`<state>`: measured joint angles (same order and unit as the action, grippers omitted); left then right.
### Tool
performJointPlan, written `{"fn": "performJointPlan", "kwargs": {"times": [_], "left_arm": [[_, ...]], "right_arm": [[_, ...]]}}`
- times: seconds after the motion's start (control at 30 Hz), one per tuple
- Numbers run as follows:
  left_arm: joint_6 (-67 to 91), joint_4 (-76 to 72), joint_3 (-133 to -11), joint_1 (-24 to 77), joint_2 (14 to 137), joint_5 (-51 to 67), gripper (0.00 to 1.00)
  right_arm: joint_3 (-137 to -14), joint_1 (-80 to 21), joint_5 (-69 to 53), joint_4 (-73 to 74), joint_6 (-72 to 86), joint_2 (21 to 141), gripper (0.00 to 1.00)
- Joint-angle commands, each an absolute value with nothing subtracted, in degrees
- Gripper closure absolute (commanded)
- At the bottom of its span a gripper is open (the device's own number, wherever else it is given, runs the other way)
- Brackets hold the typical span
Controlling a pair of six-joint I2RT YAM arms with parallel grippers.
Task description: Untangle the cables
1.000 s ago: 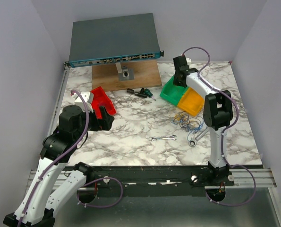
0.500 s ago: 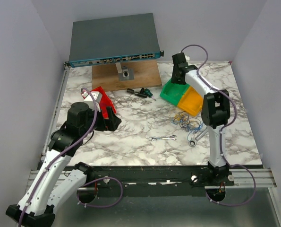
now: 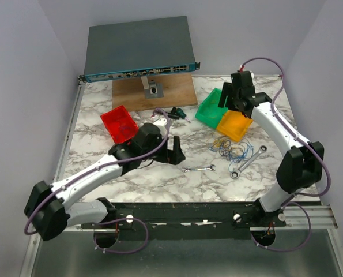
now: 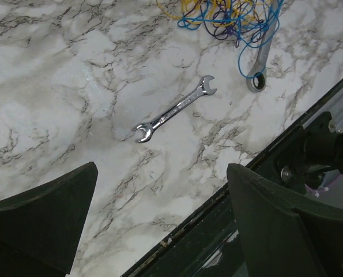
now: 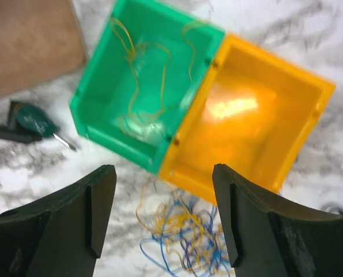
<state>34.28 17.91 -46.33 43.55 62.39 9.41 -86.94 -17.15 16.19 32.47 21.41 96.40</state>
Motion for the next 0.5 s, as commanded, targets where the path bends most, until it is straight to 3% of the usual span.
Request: {"fn": "performJointPlan", "kwargs": {"times": [0.0, 0.47], "left_arm": [[34.0, 9.39, -51.47, 47.46, 71.35, 5.21, 0.02], [28.56, 4.82, -72.52, 51.7, 101.98, 7.92, 0.08]], "right_arm": [[-76.1, -16.92, 13.58, 31.44, 24.49, 87.81, 0.22], [-50.31, -16.83, 19.6, 33.51, 35.65, 61.74, 0.2]]}}
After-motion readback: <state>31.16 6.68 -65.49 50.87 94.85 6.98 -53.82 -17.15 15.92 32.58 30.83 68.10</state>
